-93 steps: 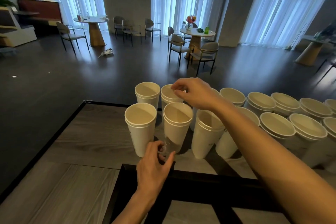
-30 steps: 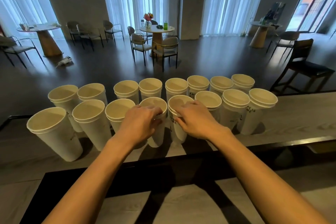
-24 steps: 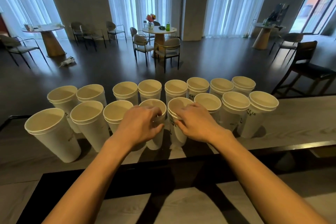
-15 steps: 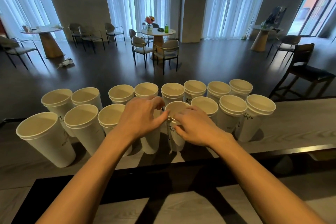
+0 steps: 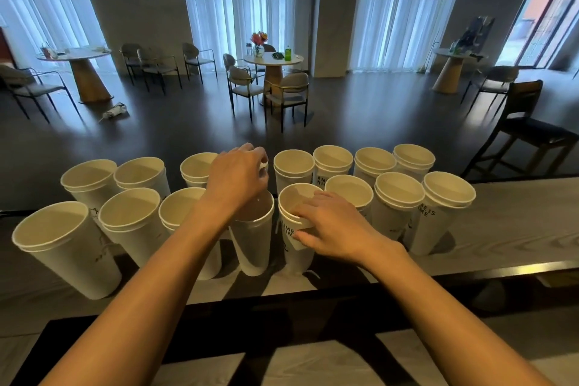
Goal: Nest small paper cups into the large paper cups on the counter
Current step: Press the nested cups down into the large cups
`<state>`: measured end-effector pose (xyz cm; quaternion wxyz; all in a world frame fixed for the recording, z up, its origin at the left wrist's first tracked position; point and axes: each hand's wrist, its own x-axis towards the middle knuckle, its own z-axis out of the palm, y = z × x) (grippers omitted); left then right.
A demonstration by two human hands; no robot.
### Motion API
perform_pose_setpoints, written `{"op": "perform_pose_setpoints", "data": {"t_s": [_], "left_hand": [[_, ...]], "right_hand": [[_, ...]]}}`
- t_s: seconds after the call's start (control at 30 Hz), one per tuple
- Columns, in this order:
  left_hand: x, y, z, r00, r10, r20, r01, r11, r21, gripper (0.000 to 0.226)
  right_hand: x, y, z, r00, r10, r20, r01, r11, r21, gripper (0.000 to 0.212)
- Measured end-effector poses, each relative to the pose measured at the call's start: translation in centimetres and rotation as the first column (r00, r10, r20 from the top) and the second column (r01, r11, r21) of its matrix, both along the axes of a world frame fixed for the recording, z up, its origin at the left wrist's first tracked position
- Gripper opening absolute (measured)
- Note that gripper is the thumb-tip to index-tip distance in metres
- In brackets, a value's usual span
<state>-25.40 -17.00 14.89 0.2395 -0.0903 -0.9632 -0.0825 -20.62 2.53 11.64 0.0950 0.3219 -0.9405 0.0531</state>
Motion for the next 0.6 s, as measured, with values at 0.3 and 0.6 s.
{"op": "perform_pose_setpoints", "data": {"t_s": [0.3, 0.6], "left_hand": [[0.9, -4.8, 0.5, 0.998, 0.059, -0.034, -0.060, 0.998, -0.005, 0.025], [0.4, -8.8, 1.5, 0.983, 0.151, 0.107, -0.138, 0.983, -0.122, 0.030]], "right_hand": [[-2.0, -3.6, 3.8, 0.997, -0.037, -0.068, 0.010, 0.935, -0.356, 0.026], [-8.4, -8.5, 4.9, 0.997, -0.032, -0.071, 0.035, 0.999, 0.031, 0.041]]}}
